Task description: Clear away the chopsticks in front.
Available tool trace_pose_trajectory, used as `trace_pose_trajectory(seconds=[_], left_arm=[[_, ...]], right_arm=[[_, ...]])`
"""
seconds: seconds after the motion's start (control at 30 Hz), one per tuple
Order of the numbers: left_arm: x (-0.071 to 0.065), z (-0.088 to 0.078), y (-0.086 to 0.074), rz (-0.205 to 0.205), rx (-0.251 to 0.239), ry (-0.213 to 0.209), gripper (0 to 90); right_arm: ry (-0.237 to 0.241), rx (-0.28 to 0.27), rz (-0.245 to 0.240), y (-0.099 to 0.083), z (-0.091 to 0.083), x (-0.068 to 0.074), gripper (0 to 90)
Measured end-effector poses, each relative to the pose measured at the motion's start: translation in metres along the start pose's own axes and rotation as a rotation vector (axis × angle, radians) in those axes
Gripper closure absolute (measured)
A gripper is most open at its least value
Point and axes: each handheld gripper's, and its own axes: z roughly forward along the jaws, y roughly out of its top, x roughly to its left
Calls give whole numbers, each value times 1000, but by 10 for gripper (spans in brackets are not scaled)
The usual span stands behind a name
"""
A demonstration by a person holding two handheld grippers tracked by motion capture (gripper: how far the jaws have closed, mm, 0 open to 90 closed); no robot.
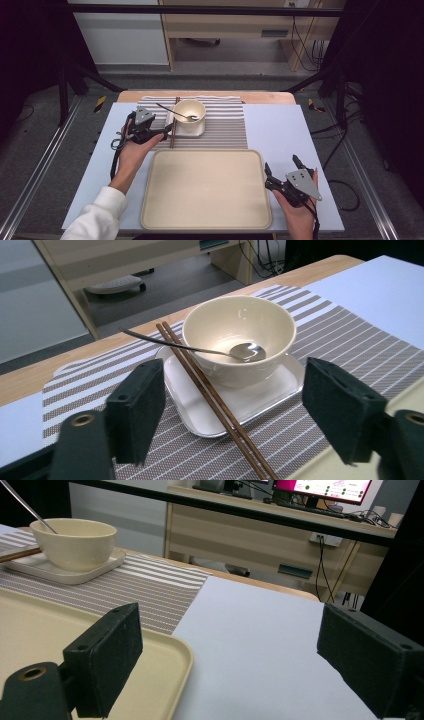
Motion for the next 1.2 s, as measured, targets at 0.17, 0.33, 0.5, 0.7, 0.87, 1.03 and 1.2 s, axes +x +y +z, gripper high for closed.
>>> trace_pose_trajectory(seconds=[0.17,0.33,0.5,0.7,0.87,1.03,1.2], left_arm=[[2,14,-3,-9,25,-16,408],[4,30,-9,-49,36,0,468],[8,44,-13,-97,43,10,516],[8,52,-16,-99,64,24,539],[11,57,-20,-117,75,38,563],[14,59,-20,-131,82,46,591],[15,60,-18,-136,91,45,609]], right_arm=[[-2,1,13,0,1,-3,113],[1,1,5,0,1,-1,114],[-1,1,11,0,0,-2,116],[1,-14,14,2,-1,-3,114],[7,-12,13,3,-2,-1,106],[4,-11,13,3,-3,-2,102],[8,-10,15,3,-2,-2,99]])
